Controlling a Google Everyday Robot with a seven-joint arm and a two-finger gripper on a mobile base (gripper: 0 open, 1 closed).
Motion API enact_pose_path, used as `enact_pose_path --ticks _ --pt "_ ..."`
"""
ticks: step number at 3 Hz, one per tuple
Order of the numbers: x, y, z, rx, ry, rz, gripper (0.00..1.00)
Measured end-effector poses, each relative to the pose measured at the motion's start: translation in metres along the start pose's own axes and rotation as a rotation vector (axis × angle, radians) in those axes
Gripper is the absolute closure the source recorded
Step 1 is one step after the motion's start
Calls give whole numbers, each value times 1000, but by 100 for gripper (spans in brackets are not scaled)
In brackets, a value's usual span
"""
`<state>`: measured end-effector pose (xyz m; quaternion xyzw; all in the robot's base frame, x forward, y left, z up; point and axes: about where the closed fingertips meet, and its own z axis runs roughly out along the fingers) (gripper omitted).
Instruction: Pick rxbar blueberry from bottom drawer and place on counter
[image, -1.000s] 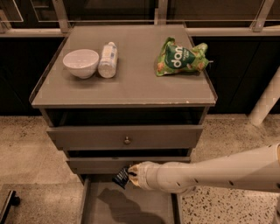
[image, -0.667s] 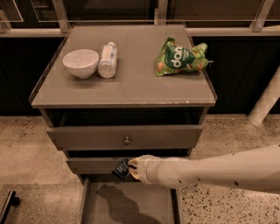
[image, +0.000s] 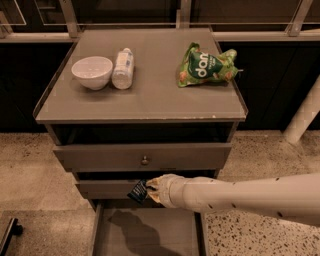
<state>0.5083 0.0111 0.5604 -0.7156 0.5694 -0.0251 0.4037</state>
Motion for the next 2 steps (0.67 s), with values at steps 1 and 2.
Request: enact_pose_path --ticks 1,2 --pt "-28 -31 -35 57 -48 -127 100" --pt "-52 -56 -73 113 -84 -201 100"
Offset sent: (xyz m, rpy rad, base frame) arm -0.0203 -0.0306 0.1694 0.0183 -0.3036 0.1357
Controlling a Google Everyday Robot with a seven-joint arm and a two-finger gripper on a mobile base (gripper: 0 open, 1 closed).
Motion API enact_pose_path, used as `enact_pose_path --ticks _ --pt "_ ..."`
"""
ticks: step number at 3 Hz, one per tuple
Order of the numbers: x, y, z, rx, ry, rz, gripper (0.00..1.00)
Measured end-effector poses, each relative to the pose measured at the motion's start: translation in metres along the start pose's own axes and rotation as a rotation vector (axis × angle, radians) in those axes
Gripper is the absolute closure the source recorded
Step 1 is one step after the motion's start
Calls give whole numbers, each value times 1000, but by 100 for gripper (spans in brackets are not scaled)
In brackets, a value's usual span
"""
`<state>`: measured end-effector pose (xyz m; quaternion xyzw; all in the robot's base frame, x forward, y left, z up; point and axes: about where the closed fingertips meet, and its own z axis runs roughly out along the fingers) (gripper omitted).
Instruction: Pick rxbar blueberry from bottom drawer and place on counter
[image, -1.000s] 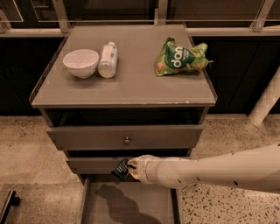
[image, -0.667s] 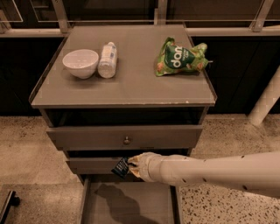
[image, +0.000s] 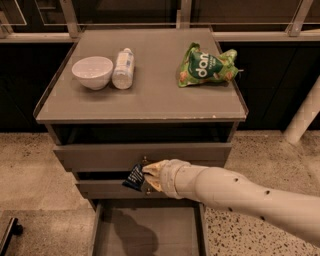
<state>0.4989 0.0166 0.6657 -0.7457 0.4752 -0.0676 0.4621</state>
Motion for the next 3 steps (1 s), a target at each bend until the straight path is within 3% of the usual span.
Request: enact_pose_path --ticks 1,2,3 --pt "-3 -29 -45 50 43 -38 100" --pt "-3 -29 -45 50 43 -38 100" --pt "-10 -52 -59 65 68 -108 100"
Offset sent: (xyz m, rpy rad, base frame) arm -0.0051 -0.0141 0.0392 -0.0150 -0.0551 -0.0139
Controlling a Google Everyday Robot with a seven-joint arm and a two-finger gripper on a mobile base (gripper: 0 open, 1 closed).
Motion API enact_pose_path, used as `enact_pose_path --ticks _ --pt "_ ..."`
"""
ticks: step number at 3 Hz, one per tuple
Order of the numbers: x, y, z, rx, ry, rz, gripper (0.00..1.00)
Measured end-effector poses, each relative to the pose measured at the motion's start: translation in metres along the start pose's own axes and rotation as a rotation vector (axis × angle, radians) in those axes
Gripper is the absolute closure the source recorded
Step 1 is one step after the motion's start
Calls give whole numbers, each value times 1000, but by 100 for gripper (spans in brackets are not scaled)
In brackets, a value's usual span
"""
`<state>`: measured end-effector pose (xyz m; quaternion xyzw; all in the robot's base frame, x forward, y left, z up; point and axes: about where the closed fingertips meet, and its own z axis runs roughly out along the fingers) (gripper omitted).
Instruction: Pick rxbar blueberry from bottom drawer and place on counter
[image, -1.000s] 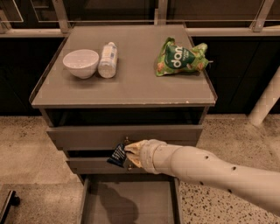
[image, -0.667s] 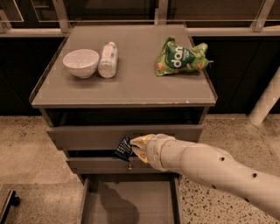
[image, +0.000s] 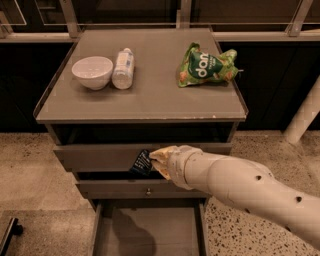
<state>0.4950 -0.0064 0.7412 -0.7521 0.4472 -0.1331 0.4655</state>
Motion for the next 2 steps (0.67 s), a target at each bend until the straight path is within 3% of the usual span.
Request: enact_pose_path --ticks 2 --pt "-21 -125 -54 53 64 -254 100"
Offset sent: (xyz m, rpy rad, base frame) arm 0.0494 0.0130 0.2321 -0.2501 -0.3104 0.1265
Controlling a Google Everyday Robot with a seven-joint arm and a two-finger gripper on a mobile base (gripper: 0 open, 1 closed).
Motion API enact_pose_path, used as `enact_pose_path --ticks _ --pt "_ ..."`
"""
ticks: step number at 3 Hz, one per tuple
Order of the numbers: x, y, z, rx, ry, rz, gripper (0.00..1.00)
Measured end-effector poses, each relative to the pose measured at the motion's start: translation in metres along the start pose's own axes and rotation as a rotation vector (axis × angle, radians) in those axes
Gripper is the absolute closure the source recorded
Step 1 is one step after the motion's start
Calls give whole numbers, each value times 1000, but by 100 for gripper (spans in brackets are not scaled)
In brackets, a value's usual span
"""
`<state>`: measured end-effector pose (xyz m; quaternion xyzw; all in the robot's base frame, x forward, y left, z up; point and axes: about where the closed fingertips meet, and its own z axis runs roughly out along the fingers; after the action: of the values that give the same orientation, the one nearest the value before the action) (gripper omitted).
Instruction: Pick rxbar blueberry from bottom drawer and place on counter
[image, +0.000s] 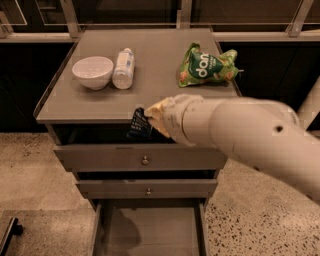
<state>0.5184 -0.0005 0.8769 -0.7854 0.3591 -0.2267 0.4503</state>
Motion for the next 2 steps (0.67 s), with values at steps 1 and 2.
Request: enact_pose_path --ticks 1,2 --pt "8 -62 -14 13 22 -90 100" --pt "30 -115 -12 33 48 -110 100"
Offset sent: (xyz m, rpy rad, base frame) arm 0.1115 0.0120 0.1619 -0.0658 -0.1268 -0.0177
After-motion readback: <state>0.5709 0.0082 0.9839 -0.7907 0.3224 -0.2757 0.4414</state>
